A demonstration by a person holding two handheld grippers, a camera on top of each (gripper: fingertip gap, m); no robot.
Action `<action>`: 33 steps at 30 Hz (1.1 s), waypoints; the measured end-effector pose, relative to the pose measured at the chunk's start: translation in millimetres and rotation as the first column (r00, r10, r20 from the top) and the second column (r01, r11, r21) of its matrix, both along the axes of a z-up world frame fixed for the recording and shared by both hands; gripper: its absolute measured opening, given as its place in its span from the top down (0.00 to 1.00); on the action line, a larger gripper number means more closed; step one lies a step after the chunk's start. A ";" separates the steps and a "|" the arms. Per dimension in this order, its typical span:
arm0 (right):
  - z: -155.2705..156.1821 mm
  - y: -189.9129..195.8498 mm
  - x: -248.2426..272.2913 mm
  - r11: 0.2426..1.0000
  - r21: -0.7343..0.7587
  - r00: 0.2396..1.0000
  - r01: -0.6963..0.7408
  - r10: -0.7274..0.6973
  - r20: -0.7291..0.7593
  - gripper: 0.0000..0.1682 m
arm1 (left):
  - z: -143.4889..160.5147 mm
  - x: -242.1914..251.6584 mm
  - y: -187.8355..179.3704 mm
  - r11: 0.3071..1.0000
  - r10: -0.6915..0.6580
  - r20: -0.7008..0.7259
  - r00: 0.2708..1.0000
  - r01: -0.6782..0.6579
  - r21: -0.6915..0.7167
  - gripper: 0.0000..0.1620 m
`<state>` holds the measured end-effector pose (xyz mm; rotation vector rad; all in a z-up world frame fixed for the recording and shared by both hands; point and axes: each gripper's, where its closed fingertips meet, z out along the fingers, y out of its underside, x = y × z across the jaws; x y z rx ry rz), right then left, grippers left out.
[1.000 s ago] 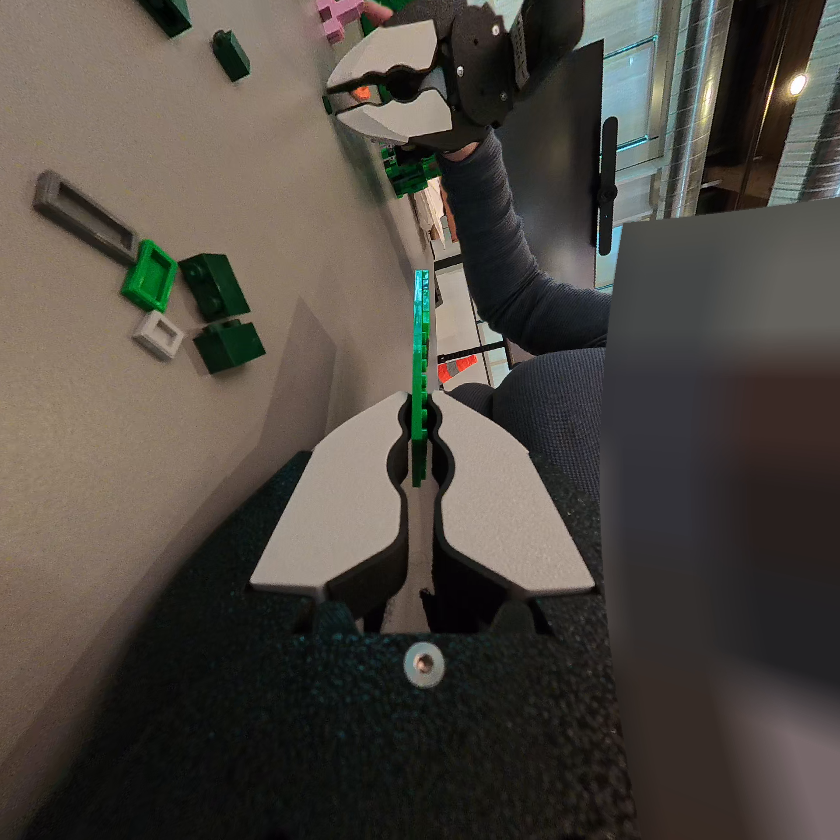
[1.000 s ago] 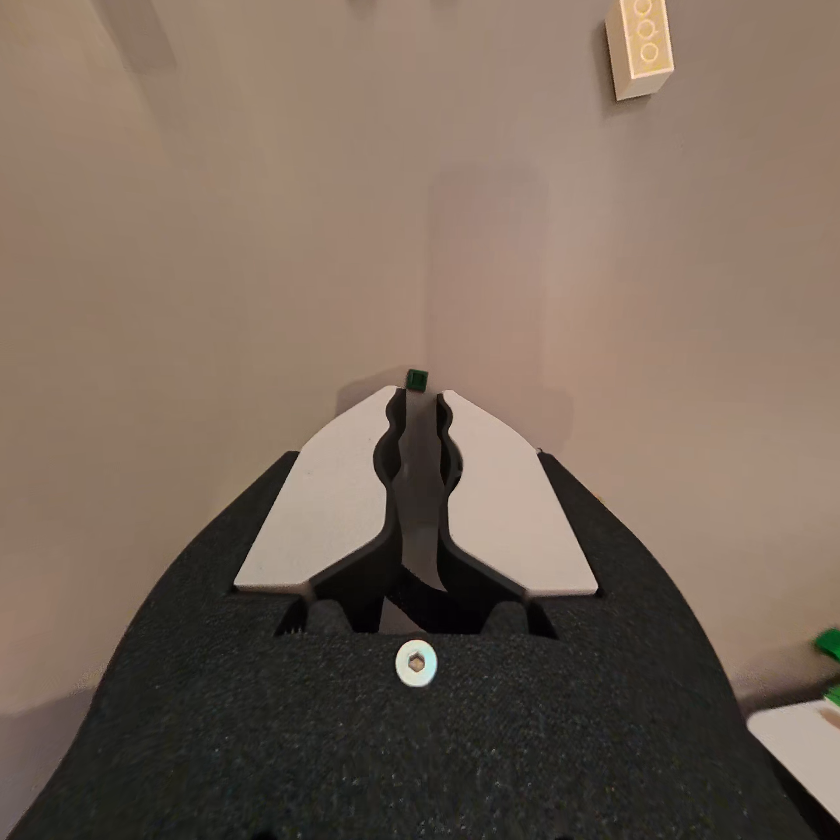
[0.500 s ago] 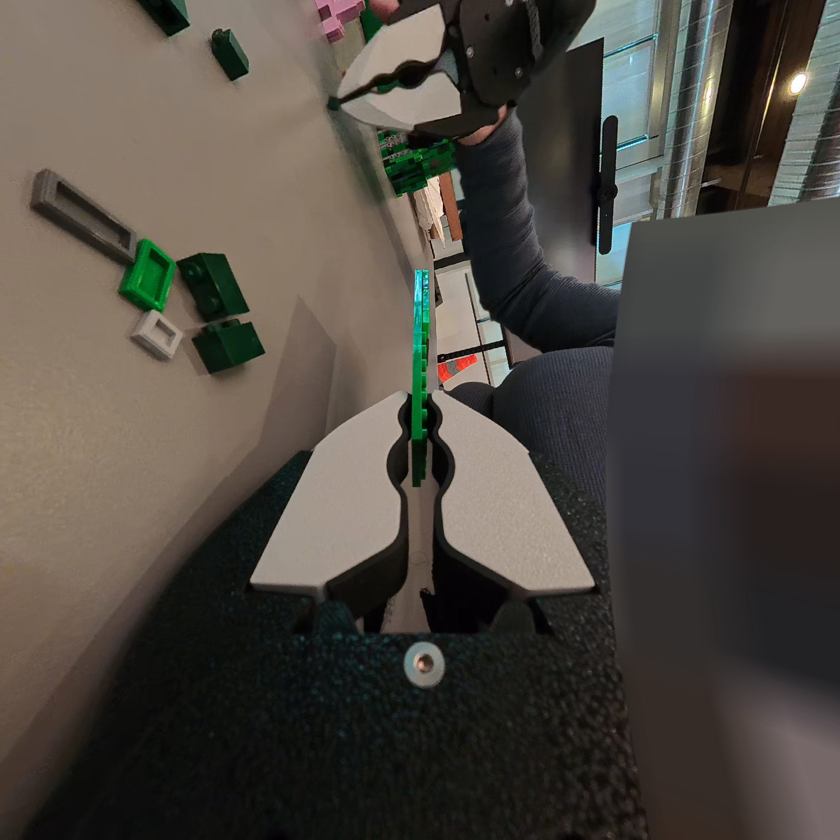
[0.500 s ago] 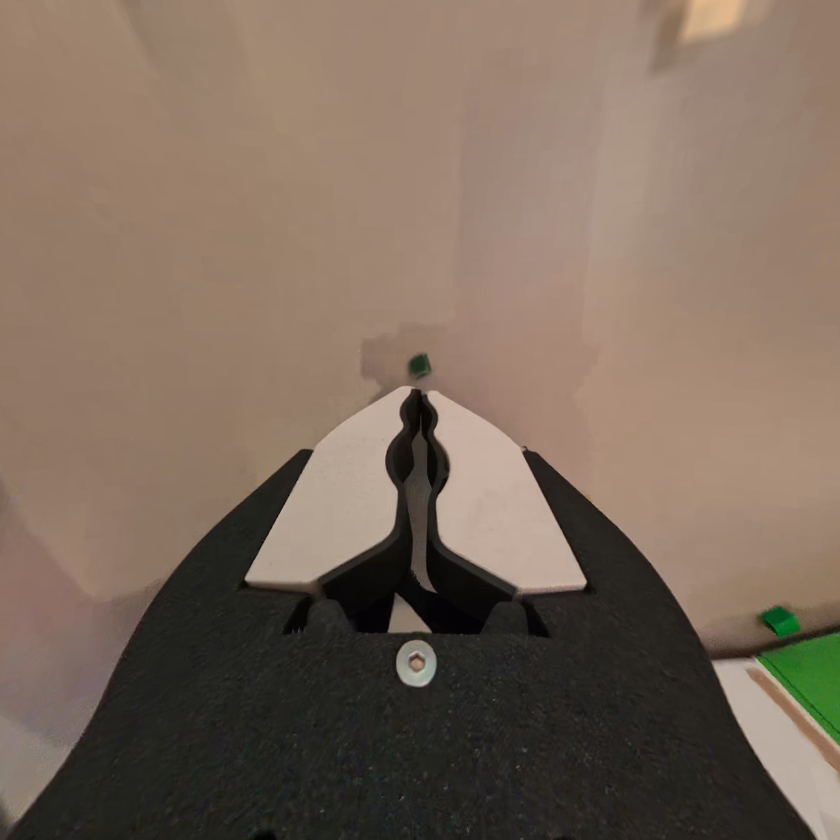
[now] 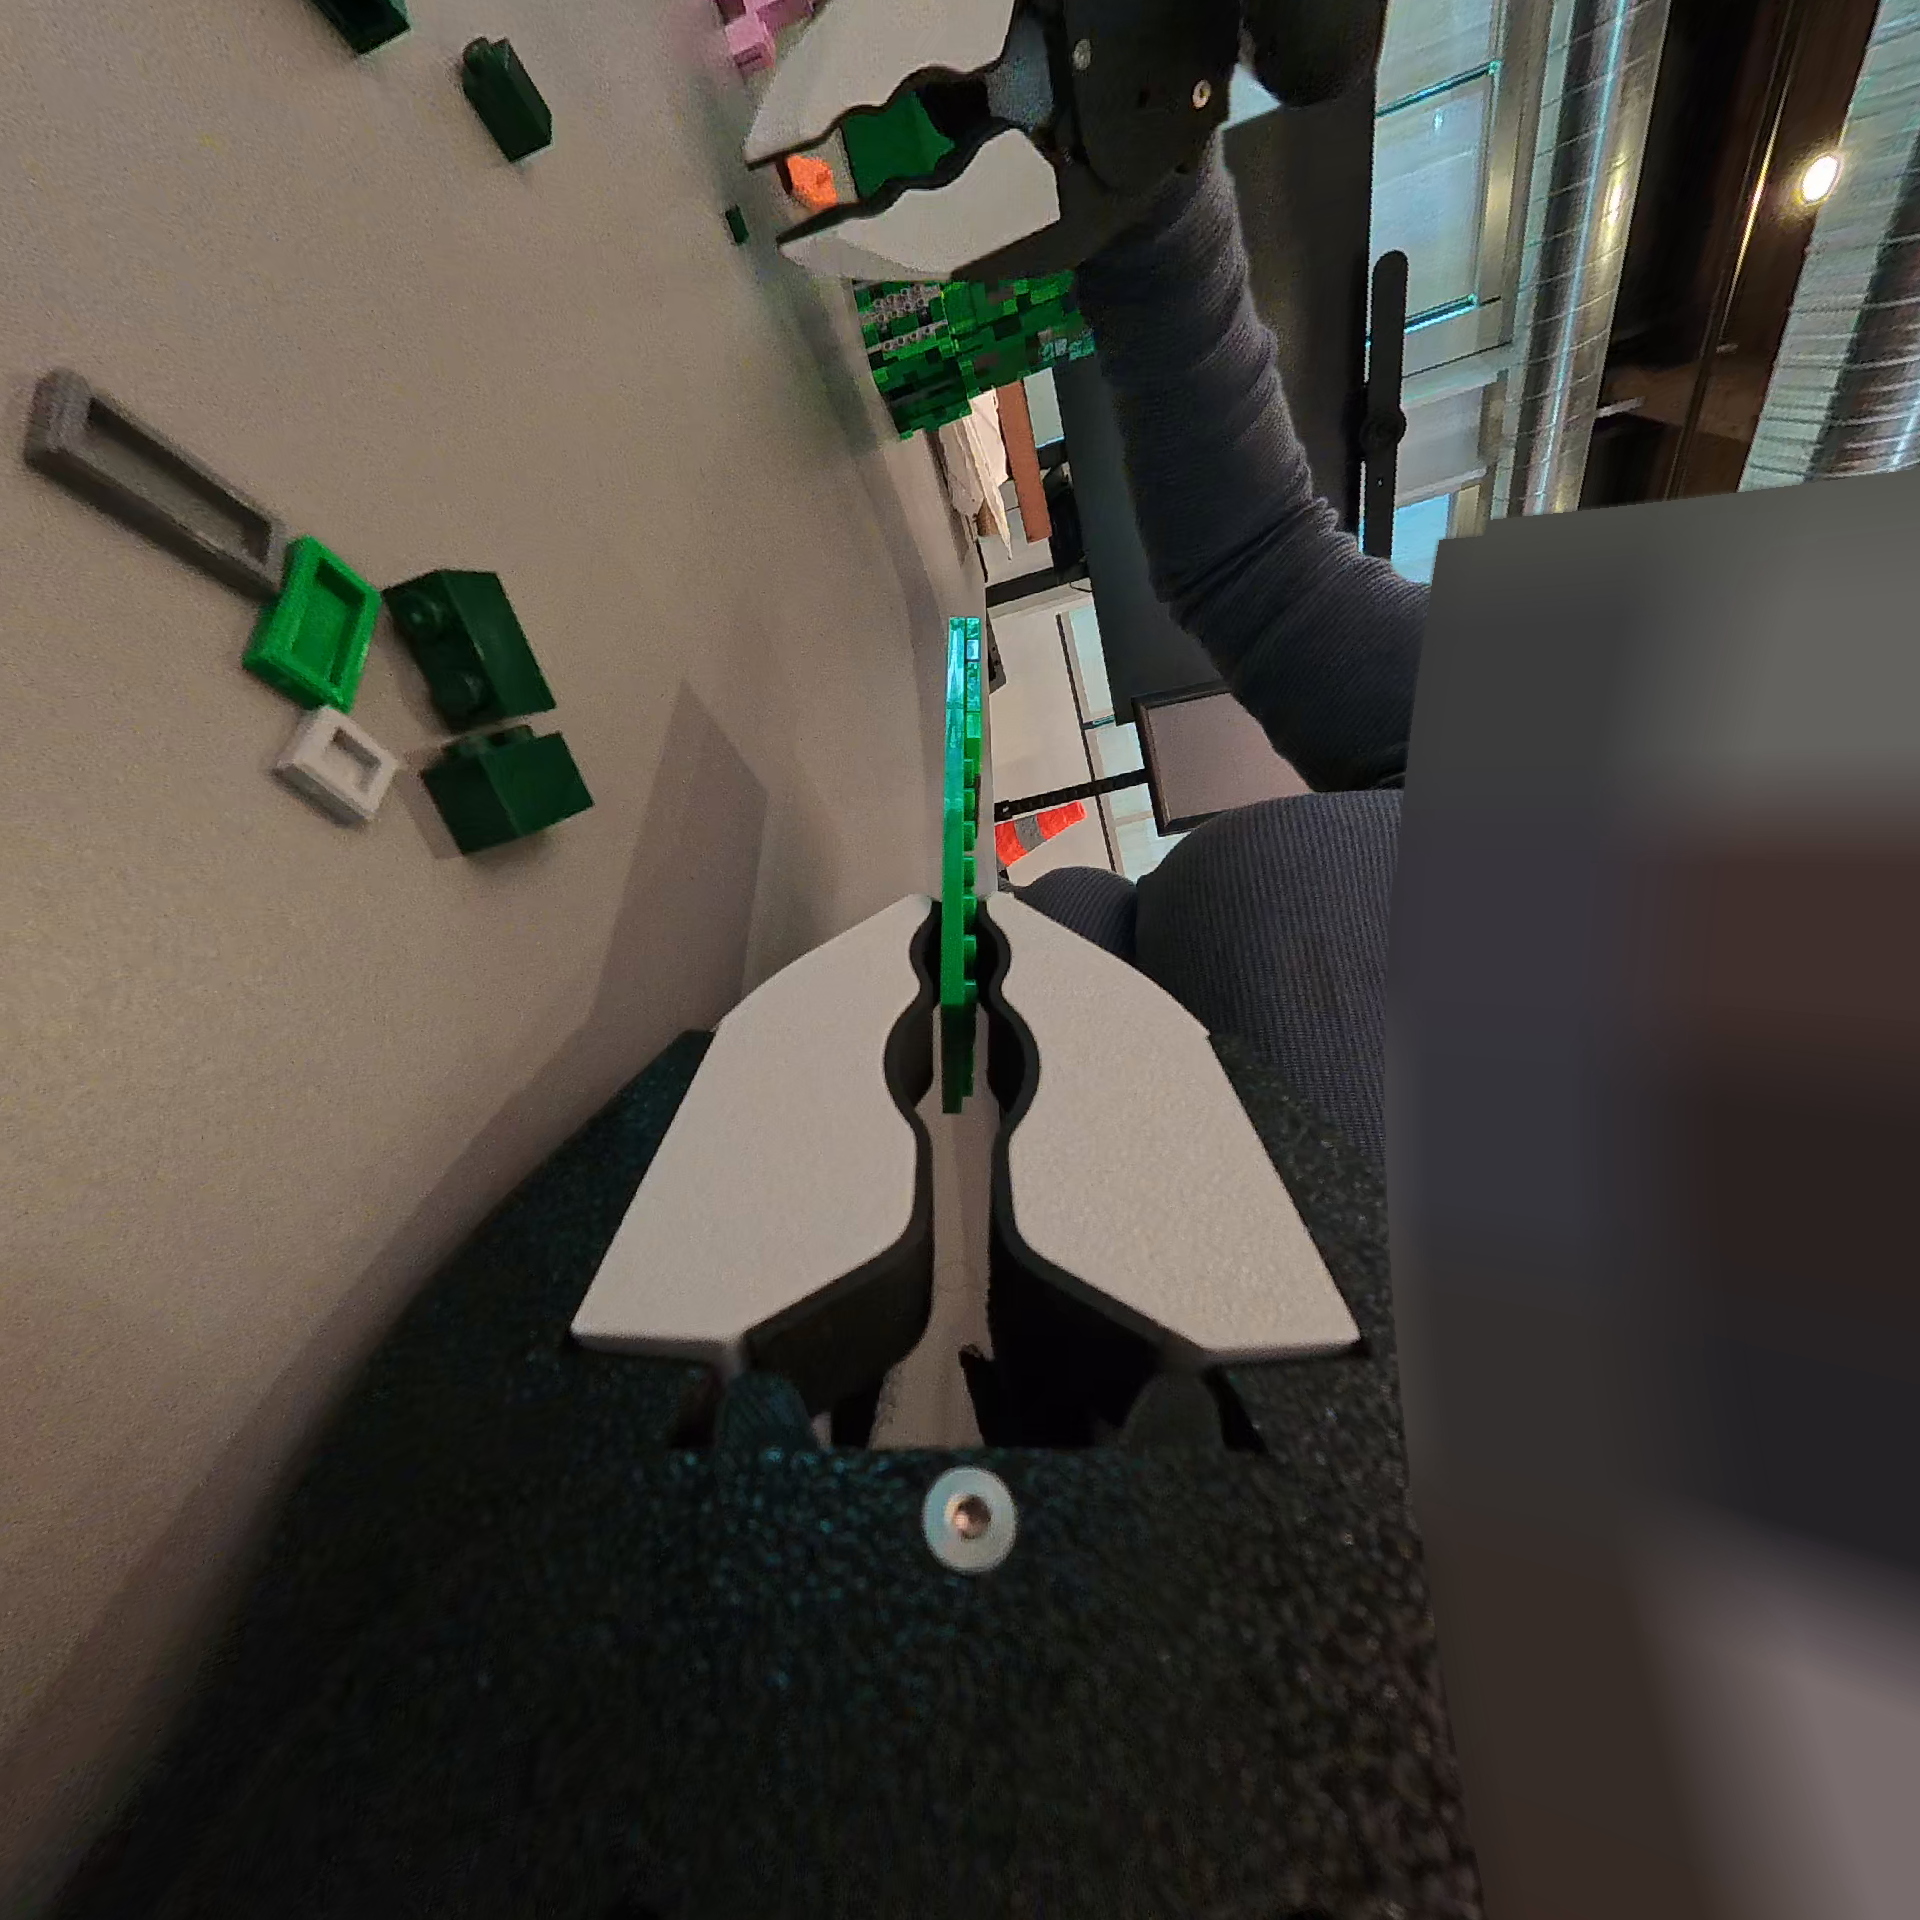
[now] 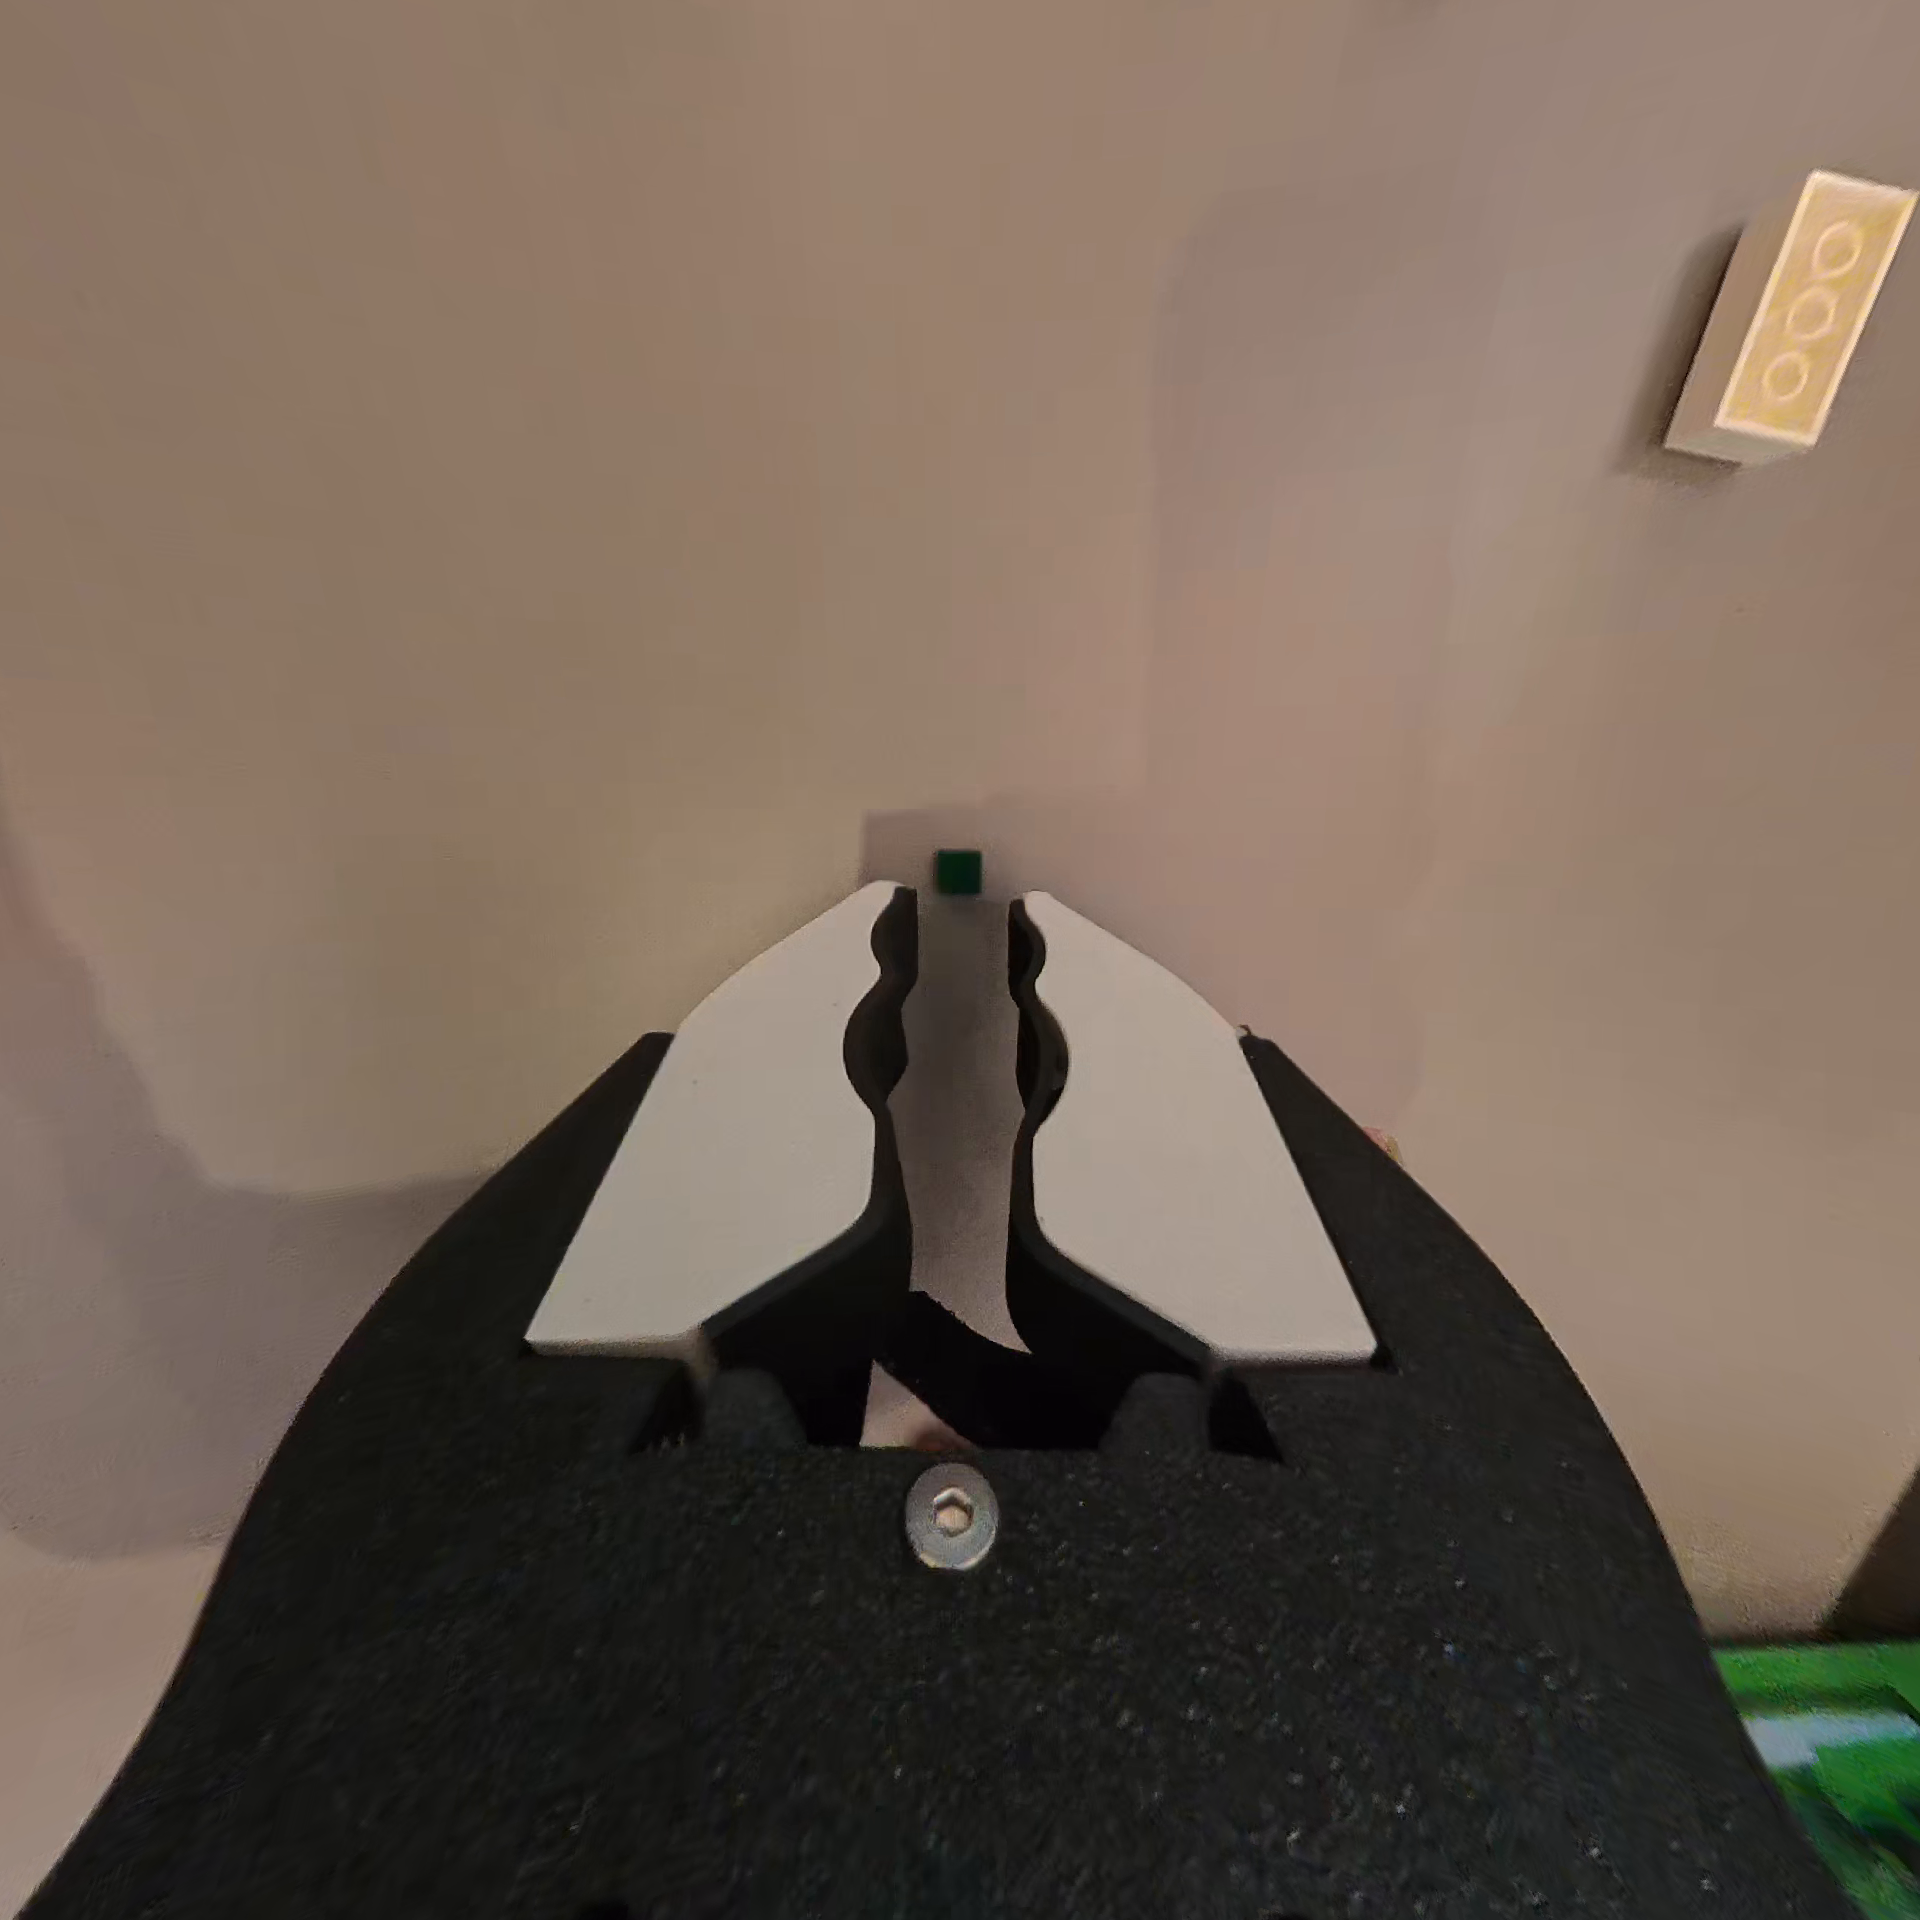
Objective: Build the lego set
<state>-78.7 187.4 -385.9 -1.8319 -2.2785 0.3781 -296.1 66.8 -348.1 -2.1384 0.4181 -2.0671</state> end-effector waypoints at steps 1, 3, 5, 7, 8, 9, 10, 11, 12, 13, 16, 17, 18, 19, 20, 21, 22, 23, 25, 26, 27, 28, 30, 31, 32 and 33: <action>-0.7 1.0 -0.8 1.000 0.001 0.999 0.005 -0.005 -0.041 0.89 | -0.1 0.0 -0.1 1.000 0.000 0.000 1.000 0.000 0.000 0.97; -0.1 4.1 -2.9 1.000 0.006 0.993 0.018 -0.017 -0.117 0.89 | -0.1 -0.1 0.0 1.000 -0.001 0.000 1.000 0.001 0.000 0.97; -0.7 2.5 -3.6 0.999 -0.029 0.988 0.030 -0.034 -0.149 0.89 | -0.1 0.0 0.0 1.000 -0.001 0.000 1.000 0.001 0.000 0.97; -3.5 0.5 -3.3 0.998 -0.048 0.988 0.028 -0.035 -0.152 0.90 | -0.1 -0.1 0.1 1.000 0.000 0.001 1.000 0.000 -0.001 0.97; -5.4 0.7 -3.2 0.999 -0.038 0.988 0.021 -0.026 -0.151 0.90 | -0.2 -0.1 0.1 1.000 0.000 0.000 1.000 0.000 0.000 0.97; -7.0 1.2 -3.6 1.000 -0.021 0.988 0.013 -0.016 -0.152 0.90 | -0.2 -0.1 0.3 1.000 0.002 0.000 1.000 -0.002 0.000 0.97; -8.1 1.6 -4.3 1.000 -0.003 0.988 0.004 -0.005 -0.155 0.91 | -0.1 -0.1 0.8 1.000 0.006 0.002 1.000 -0.006 -0.001 0.97; -8.0 1.9 -5.8 1.000 0.012 0.986 -0.003 0.005 -0.166 0.92 | 0.0 -0.2 1.5 1.000 0.013 0.003 1.000 -0.013 -0.005 0.97; -8.3 2.1 -6.3 1.000 0.024 0.986 -0.005 0.009 -0.168 0.93 | -0.1 0.1 2.1 1.000 0.019 0.004 1.000 -0.019 -0.008 0.97; -8.4 2.0 -6.4 0.999 0.032 0.986 -0.008 0.014 -0.168 0.95 | -0.1 0.7 2.1 1.000 0.020 0.003 1.000 -0.020 -0.010 0.97; -8.5 1.5 -6.2 0.999 0.039 0.985 -0.007 0.014 -0.174 0.95 | -1.1 3.3 1.4 1.000 0.015 -0.002 1.000 -0.015 -0.021 0.97; -8.5 1.7 -6.4 0.999 0.038 0.985 0.000 0.006 -0.175 0.95 | -1.6 3.5 2.1 0.999 0.020 -0.005 1.000 -0.020 -0.026 0.97; -8.3 1.9 -7.6 0.999 0.044 0.984 0.009 -0.001 -0.177 0.95 | -1.9 3.5 3.2 0.999 0.028 -0.007 1.000 -0.028 -0.033 0.97; -6.7 1.7 -11.9 0.998 0.058 0.981 0.019 -0.007 -0.192 0.95 | -2.4 3.3 4.3 0.999 0.036 -0.009 0.999 -0.036 -0.040 0.98; -2.7 -1.3 -20.1 0.997 0.066 0.976 0.027 -0.012 -0.219 0.95 | -2.8 3.4 5.3 0.998 0.043 -0.012 0.999 -0.043 -0.046 0.98; 3.3 -7.7 -32.3 0.997 0.067 0.967 0.027 -0.009 -0.254 0.96 | -3.2 3.5 6.0 0.998 0.048 -0.017 0.999 -0.049 -0.048 0.97; 10.5 -13.9 -47.4 0.996 0.078 0.957 0.035 -0.011 -0.291 0.96 | -3.6 3.7 6.9 0.997 0.055 -0.022 0.998 -0.056 -0.051 0.98; 17.4 -22.5 -64.0 0.996 0.084 0.947 0.040 -0.010 -0.322 0.96 | -3.9 4.3 8.1 0.996 0.063 -0.024 0.998 -0.064 -0.054 0.98; 30.2 -48.4 -100.4 0.997 0.077 0.919 0.016 0.016 -0.395 0.96 | -3.4 9.1 12.7 0.995 0.082 -0.021 0.996 -0.083 -0.058 0.98; 33.8 -58.9 -116.5 0.995 0.096 0.909 0.011 0.030 -0.415 0.95 | -3.1 13.7 15.7 0.994 0.091 -0.016 0.996 -0.092 -0.058 0.98; 36.0 -69.6 -129.8 0.993 0.120 0.902 -0.008 0.059 -0.427 0.95 | -2.8 18.6 17.2 0.994 0.090 -0.014 0.996 -0.091 -0.058 0.98; 37.6 -77.7 -140.6 0.988 0.152 0.894 -0.024 0.089 -0.439 0.95 | -2.6 23.0 18.0 0.994 0.089 -0.013 0.996 -0.089 -0.058 0.98; 39.2 -89.0 -155.3 0.982 0.187 0.883 -0.036 0.118 -0.454 0.95 | -2.8 27.8 19.9 0.993 0.096 -0.013 0.995 -0.097 -0.060 0.98; 39.0 -93.4 -159.6 0.981 0.189 0.882 -0.038 0.122 -0.455 0.95 | -2.6 28.1 21.3 0.992 0.105 -0.012 0.994 -0.106 -0.062 0.98; 38.6 -95.9 -162.6 0.980 0.196 0.883 -0.036 0.123 -0.454 0.95 | -2.3 28.0 22.7 0.991 0.114 -0.010 0.993 -0.114 -0.066 0.98; 38.1 -96.4 -164.4 0.977 0.212 0.886 -0.029 0.124 -0.448 0.95 | -2.2 27.8 24.4 0.990 0.124 -0.010 0.992 -0.125 -0.067 0.98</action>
